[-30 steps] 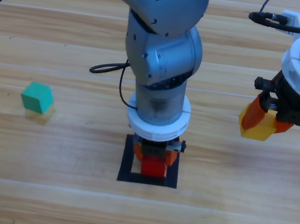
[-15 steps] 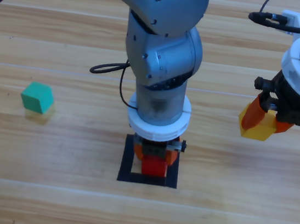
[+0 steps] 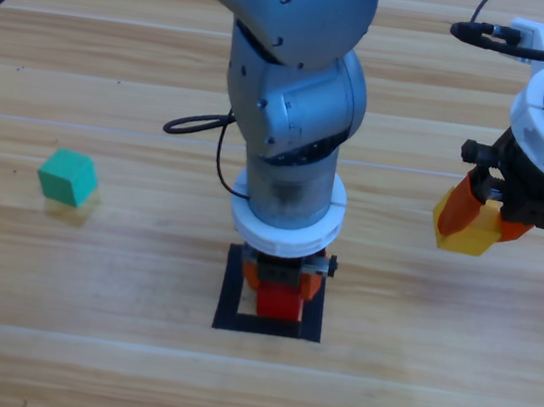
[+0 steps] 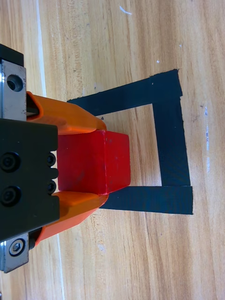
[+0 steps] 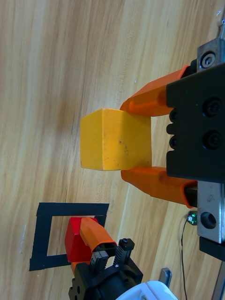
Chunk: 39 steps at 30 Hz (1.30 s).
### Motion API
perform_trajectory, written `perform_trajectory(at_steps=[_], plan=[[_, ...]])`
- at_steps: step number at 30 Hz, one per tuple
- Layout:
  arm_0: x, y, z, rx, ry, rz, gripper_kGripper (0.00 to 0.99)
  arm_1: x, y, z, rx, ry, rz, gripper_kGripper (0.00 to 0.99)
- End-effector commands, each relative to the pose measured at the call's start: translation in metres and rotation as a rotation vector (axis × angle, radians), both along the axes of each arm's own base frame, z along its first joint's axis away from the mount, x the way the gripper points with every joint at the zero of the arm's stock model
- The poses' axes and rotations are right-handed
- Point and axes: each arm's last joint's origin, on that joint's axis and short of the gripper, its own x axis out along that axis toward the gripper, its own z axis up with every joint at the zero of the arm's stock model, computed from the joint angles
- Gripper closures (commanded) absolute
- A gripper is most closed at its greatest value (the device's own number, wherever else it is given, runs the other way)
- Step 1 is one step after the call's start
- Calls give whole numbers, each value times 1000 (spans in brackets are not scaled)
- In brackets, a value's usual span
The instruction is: Stack the blocks in the rectangular block: red at the bottom, yellow in the middle, green on top
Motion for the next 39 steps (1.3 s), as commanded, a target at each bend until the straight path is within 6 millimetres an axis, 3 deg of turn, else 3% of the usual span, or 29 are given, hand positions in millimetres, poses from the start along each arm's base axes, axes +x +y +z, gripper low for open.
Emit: perform_trajectory(at_steps=[1, 2, 5, 6, 15, 20, 23, 28, 33, 34, 36, 39], plan=[[-3, -2, -51, 92, 60, -16, 775, 0, 15, -18, -40, 21, 39, 976], [-3, -3, -53, 92, 60, -16, 653, 0, 15, -18, -40, 21, 39, 976], [-3, -4, -53, 88, 58, -5, 97, 0, 15, -18, -41, 21, 41, 976], [-3, -4, -53, 87, 57, -4, 22, 0, 15, -18, -42, 22, 41, 976], [-7, -1, -40, 72, 45, 4, 0, 0, 15, -18, -42, 19, 43, 976], [-10, 4, -12, 40, 13, 5, 0, 0, 13, -15, -50, 6, 33, 976], [-12, 7, 19, 2, -22, 2, 0, 0, 13, -13, -63, 1, 27, 976], [-20, 18, 94, -118, -117, -8, 0, 0, 16, -9, -102, -10, 16, 976], [-37, 40, 158, -204, -190, -24, 0, -1, 30, -1, -180, -16, 5, 976], [-47, 56, 179, -201, -230, -28, 0, -2, 37, 1, -200, -18, 10, 976], [-57, 80, 198, -191, -277, -56, 0, -2, 51, 3, -219, -6, 30, 976], [-62, 138, 227, -164, -361, -63, 0, 3, 76, -6, -243, 44, 59, 976]])
